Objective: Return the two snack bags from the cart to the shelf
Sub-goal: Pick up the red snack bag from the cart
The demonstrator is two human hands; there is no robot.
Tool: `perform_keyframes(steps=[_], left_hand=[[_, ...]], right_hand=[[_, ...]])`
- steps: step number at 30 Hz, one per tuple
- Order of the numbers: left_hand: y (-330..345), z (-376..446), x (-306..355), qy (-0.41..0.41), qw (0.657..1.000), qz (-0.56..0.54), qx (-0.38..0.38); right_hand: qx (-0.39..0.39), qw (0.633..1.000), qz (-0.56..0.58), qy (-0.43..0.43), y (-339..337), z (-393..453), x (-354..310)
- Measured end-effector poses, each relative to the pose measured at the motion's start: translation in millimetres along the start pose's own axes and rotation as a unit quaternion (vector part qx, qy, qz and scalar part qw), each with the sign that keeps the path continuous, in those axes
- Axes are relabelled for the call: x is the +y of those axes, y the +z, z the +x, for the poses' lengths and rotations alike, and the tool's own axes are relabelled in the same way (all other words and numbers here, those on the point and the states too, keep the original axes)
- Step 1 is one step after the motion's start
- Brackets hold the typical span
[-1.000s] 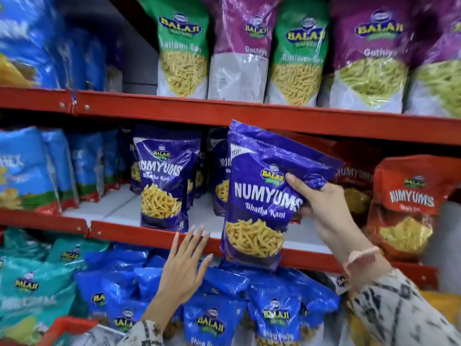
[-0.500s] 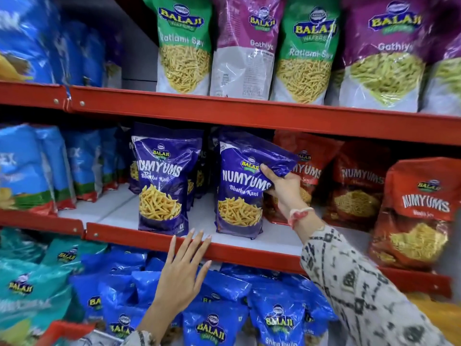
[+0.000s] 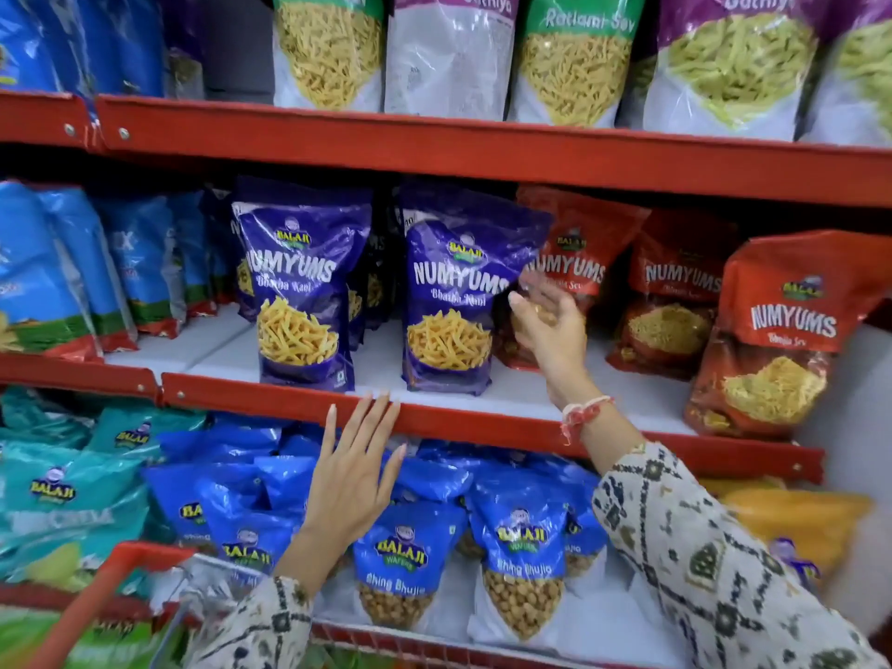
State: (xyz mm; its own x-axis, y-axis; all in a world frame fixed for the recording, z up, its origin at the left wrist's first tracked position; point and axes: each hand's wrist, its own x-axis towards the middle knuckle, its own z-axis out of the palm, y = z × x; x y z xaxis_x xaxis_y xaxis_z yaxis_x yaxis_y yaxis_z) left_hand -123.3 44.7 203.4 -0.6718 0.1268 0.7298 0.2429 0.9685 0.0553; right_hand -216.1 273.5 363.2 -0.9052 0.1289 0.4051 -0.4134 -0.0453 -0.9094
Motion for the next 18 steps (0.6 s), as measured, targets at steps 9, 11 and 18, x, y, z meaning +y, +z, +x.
perform_keyframes(steps=[9, 11, 18], left_hand=[[15, -77, 55, 0.013, 0.997, -0.061, -0.056], [24, -100, 67, 0.016, 0.993, -0.076, -0.086], [54, -166, 97, 0.023, 0.966, -0.073, -0.247]], right_hand=[[0.013, 0.998, -0.057, 0.023, -81, -154, 64], [0.025, 0.994, -0.08, 0.069, -102, -186, 89], [0.027, 0.944, -0.22, 0.243, -177, -288, 168]])
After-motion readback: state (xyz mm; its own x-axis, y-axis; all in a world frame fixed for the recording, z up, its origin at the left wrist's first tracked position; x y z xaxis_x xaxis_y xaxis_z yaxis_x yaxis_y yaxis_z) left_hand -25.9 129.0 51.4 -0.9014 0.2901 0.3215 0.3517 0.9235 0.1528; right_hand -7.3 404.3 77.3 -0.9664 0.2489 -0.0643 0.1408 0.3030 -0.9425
